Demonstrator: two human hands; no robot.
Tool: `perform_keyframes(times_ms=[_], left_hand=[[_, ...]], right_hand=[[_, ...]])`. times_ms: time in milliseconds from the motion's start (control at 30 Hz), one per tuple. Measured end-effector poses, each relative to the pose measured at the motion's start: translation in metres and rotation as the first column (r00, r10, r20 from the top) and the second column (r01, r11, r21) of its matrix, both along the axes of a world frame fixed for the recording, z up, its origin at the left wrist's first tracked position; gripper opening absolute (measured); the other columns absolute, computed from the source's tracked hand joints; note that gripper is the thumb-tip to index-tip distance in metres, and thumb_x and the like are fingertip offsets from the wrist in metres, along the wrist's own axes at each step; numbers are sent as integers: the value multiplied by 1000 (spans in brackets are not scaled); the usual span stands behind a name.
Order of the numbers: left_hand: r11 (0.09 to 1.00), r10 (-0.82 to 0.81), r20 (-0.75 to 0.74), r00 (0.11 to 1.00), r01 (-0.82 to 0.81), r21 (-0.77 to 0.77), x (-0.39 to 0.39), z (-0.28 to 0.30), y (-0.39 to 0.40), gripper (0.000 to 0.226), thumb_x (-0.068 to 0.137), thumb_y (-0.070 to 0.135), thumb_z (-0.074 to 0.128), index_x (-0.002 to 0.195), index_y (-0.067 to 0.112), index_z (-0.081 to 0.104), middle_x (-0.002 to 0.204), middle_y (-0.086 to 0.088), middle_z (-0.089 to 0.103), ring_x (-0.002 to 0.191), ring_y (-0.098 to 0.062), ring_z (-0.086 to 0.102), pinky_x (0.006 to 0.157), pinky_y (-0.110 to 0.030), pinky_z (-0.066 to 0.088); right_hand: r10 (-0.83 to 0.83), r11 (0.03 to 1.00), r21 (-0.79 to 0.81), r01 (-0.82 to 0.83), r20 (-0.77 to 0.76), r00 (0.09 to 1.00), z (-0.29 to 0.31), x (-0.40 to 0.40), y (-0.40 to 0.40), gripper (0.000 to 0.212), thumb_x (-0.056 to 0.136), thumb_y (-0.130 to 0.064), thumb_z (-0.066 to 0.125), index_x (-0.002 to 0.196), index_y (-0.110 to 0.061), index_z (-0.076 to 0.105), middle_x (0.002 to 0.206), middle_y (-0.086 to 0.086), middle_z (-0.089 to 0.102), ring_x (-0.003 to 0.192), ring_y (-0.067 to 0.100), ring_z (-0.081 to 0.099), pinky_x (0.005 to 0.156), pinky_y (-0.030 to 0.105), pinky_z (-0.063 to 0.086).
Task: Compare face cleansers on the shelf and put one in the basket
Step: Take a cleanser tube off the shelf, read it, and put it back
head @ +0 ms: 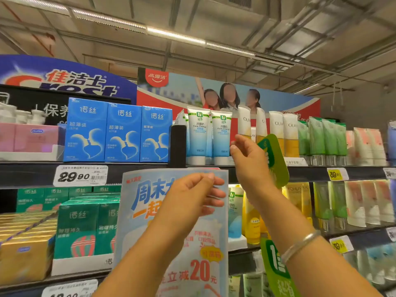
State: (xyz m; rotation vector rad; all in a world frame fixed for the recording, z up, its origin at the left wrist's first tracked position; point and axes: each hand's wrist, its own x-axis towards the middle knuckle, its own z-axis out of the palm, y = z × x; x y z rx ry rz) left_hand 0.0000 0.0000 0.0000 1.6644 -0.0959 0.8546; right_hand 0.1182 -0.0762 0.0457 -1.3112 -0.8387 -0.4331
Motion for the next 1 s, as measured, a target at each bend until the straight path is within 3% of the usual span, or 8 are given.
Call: perform_keyframes(times_ms=[233,367,600,733,900,1000], left_hand=[[996,7,10,1000,-6,-91,33,4,-2,30,95,30,48,75,21,68,61,6,69,57,-5,64,52,-15,49],[995,24,-11,1000,-25,-99,44,5,2,29,96,28,47,76,21,66,60,8,68,57,-3,63,55,-15,49],[992,53,-17,998,-54,-111,49,4,7,20,95,32,45,89,26,63,93,4,69,83,-8,66,73,-22,52],[993,31,-6,999,-32,-110,47,5,6,18,95,35,43,93,28,59,99,4,67,91,-10,65,78,-22,51],[993,-15,29,999,19,-112,40,2,1,19,96,38,40,94,30,57,99,5,66,91,-8,65,76,-20,53],[991,-70,36,997,74,-114,30,-7,-8,23,94,43,40,95,29,57,100,3,67,89,-10,69,74,-20,56]], right_hand=[[-150,973,-177,149,3,989,20,40,34,40,92,-15,53,130,-8,43,129,15,49,116,27,50,100,43,44],[-187,960,-217,177,-24,982,27,55,47,45,89,-16,60,127,-2,41,130,18,47,118,32,48,100,45,42],[-211,947,-254,199,-20,977,34,66,53,45,84,-15,66,122,0,45,125,18,52,113,33,53,93,46,49],[-236,952,-190,239,37,971,33,55,44,42,84,-17,65,119,-1,47,122,17,53,110,32,53,92,46,49],[-199,980,29,197,120,973,25,17,18,41,83,-19,65,119,-9,48,118,10,54,107,25,54,91,42,49],[-114,989,107,103,106,988,12,-9,-1,38,83,-16,67,117,-11,51,105,-2,60,90,4,59,77,20,53]])
